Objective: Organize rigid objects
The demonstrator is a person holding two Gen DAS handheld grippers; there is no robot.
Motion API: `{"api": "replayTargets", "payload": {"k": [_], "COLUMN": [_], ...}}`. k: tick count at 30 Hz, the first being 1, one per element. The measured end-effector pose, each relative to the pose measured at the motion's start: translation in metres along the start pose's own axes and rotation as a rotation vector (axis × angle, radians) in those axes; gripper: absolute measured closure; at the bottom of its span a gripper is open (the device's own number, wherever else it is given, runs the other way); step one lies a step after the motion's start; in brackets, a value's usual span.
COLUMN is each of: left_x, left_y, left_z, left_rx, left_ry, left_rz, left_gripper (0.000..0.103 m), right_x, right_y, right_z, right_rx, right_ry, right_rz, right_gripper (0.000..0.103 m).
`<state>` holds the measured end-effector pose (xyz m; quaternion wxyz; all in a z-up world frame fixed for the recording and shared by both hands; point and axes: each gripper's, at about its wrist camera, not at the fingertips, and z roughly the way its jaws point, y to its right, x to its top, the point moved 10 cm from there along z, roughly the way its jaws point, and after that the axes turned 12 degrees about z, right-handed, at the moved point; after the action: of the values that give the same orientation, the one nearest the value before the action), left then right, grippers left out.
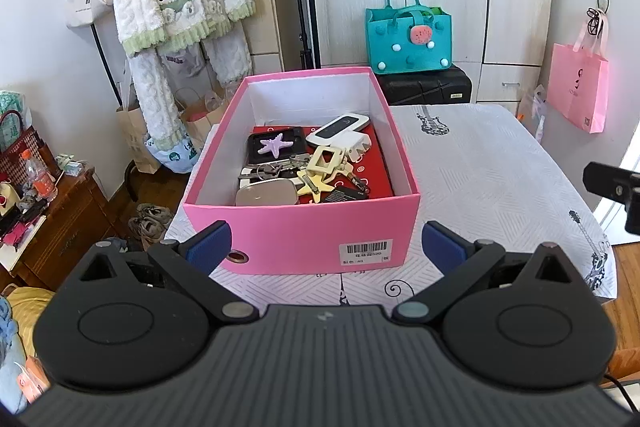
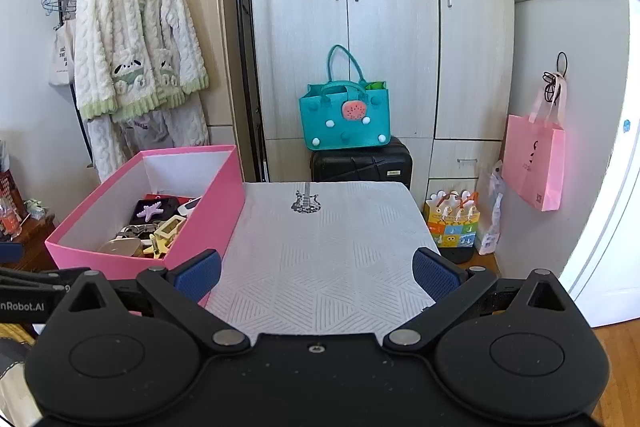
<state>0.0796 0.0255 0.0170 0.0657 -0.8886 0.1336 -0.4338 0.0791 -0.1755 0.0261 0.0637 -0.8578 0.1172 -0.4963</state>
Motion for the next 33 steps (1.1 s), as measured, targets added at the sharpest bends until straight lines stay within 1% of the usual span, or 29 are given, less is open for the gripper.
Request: {"api": "replayTargets", "payload": {"k": [2,6,17,25,33], "left_x": [0.0003,-0.0003,-0.0029,-0.003,-0.0016], "left_y": [0.0006,-0.0002,-0.0073,-0.0036,-0.0016], "left_z": [0.0004,0.001,0.0069,0.009,0.0078], "left_rx": [0.002,0.033,0.034,0.017,0.017], "left_ry": [0.004,0.009,0.001,-0.006,0.002], "left_rz": [0.005,0.016,-0.012,-0.001,0.008], "left_gripper": [0.0,0.0,0.0,0.0,0.0], "right_x": [-0.0003,-0.0027,-0.0019,-0.0013,-0.0022], "right_y": [0.0,-0.0005,-0.0009,0.001,0.0017], "right_z": [0.0018,0.0041,0.0042,0.0044,0.0055], "right_rx": [-0.002,-0.007,-0.015,-0.026,-0.033], "right_ry": [-0.001,-0.006,-0.004,-0.004,-0.007], "right_rz": [0.001,-0.005,-0.015,-0.019,-0.016], "right_gripper": [0.0,0.0,0.0,0.0,0.0]}}
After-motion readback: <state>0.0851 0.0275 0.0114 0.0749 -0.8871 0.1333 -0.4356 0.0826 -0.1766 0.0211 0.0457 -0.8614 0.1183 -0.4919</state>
